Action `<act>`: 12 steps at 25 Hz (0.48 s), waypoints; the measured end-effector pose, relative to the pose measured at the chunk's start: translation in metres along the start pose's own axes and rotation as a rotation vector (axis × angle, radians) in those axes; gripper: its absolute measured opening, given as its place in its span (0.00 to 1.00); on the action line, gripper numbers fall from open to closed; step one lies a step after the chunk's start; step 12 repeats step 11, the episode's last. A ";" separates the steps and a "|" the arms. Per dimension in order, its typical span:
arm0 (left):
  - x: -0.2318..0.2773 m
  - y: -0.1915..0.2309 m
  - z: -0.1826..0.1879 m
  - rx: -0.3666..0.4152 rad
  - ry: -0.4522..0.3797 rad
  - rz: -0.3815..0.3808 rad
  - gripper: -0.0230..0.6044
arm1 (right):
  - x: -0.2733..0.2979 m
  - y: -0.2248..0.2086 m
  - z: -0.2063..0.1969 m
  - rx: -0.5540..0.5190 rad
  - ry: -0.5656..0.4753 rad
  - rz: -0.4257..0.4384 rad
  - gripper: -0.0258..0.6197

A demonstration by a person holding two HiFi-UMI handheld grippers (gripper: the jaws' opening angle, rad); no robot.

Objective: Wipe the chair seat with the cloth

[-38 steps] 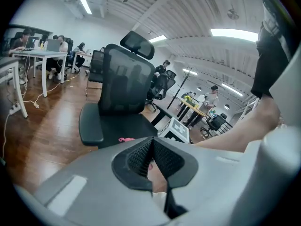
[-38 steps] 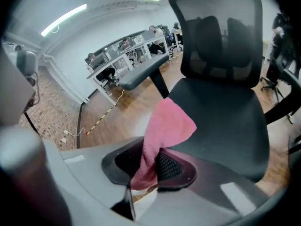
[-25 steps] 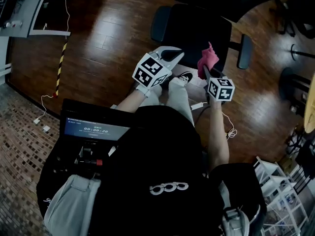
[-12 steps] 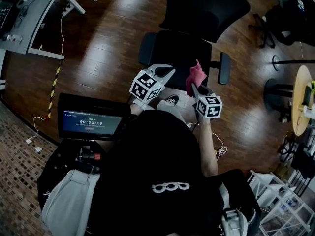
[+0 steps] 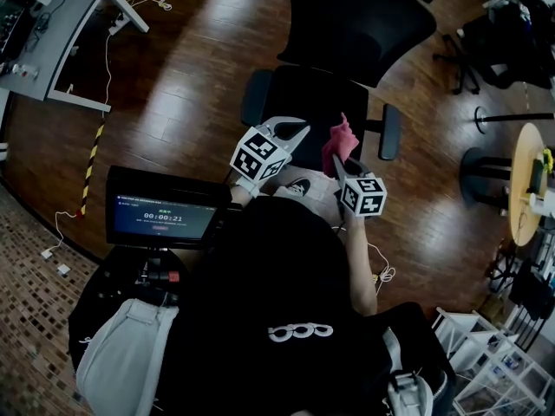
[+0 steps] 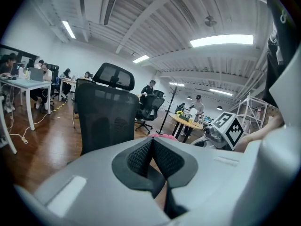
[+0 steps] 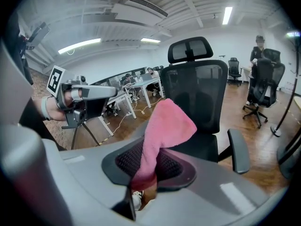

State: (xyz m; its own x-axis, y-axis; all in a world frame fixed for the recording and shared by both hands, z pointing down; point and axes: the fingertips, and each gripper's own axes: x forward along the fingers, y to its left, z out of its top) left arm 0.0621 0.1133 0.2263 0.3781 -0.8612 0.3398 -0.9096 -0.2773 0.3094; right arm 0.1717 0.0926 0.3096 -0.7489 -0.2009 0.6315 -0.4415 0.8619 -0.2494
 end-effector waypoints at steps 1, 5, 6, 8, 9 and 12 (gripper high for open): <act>0.000 0.000 0.000 0.001 0.000 -0.001 0.02 | 0.000 -0.001 0.000 0.003 -0.003 -0.002 0.14; -0.001 0.001 0.001 0.000 -0.004 -0.007 0.02 | -0.001 -0.003 0.001 0.013 -0.012 -0.008 0.14; -0.001 0.000 0.001 0.001 -0.004 -0.013 0.02 | -0.001 -0.004 0.001 0.015 -0.013 -0.009 0.14; 0.000 -0.003 0.001 0.002 -0.005 -0.034 0.02 | -0.002 -0.004 0.001 0.021 -0.015 -0.008 0.14; 0.000 -0.005 0.001 0.002 -0.007 -0.045 0.02 | -0.001 -0.004 0.001 0.024 -0.016 -0.006 0.14; 0.001 -0.008 0.001 0.000 -0.012 -0.065 0.02 | -0.001 -0.004 0.001 0.030 -0.018 -0.004 0.14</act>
